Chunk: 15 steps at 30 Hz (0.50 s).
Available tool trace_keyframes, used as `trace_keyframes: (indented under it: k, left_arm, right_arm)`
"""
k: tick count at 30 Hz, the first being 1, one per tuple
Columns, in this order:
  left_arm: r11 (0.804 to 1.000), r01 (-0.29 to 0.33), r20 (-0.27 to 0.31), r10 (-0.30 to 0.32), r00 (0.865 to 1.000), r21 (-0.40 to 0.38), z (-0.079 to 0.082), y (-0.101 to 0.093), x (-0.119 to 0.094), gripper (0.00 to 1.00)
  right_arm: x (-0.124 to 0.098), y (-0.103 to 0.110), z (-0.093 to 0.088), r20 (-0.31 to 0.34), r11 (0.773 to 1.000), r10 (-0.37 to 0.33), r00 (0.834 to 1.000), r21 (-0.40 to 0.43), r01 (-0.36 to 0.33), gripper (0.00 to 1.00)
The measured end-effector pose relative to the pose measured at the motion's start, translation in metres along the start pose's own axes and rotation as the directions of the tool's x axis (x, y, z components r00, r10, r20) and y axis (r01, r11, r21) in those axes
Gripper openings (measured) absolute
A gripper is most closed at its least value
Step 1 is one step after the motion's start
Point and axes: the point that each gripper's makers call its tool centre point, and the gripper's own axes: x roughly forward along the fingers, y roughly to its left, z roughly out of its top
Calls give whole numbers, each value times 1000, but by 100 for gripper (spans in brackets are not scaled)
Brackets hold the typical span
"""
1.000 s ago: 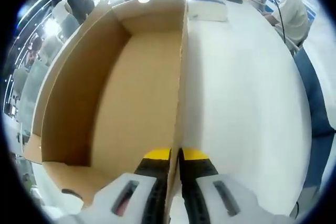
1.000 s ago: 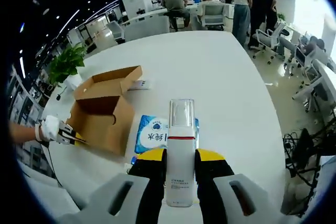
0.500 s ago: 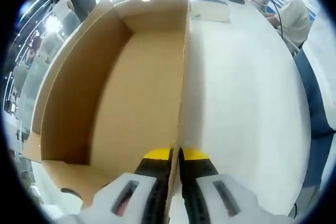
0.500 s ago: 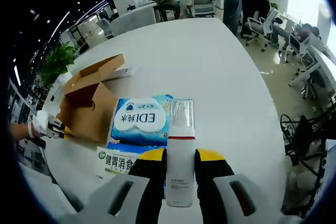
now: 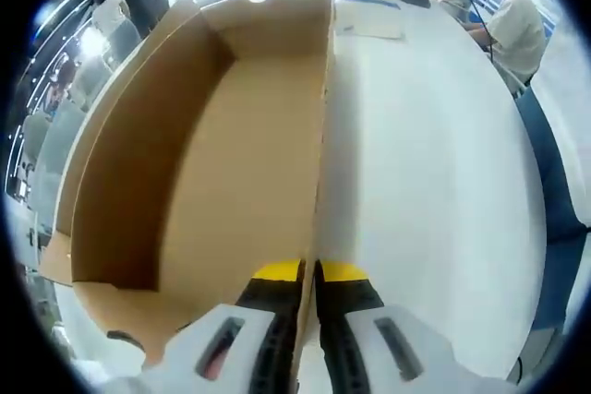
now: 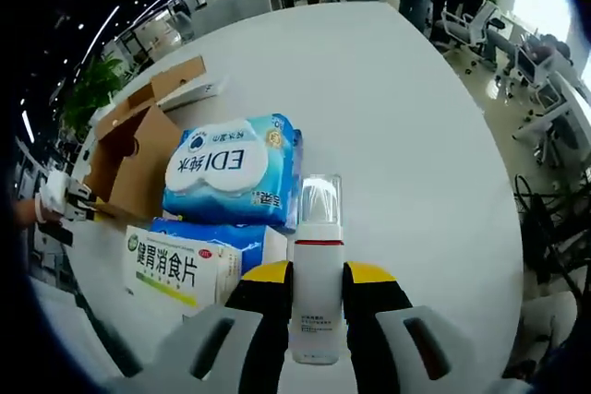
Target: Operate the shoe box by opening the lid, removing the specified soft item, and placing it in the target area until the item is outside and the box remains undamaged.
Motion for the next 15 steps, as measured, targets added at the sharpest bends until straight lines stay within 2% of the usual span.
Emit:
trace_keyframes:
  k: [9,15]
  left_arm:
    - [1000,0,2,0,1000,3,1,-2,0,4]
    - [1000,0,3,0,1000,3,1,-2,0,4]
  right_arm:
    - [23,-5,5,-30,1000,-13,999,-24,12,20]
    - [21,-1,1,-49,999,-17,999,-37,15,20]
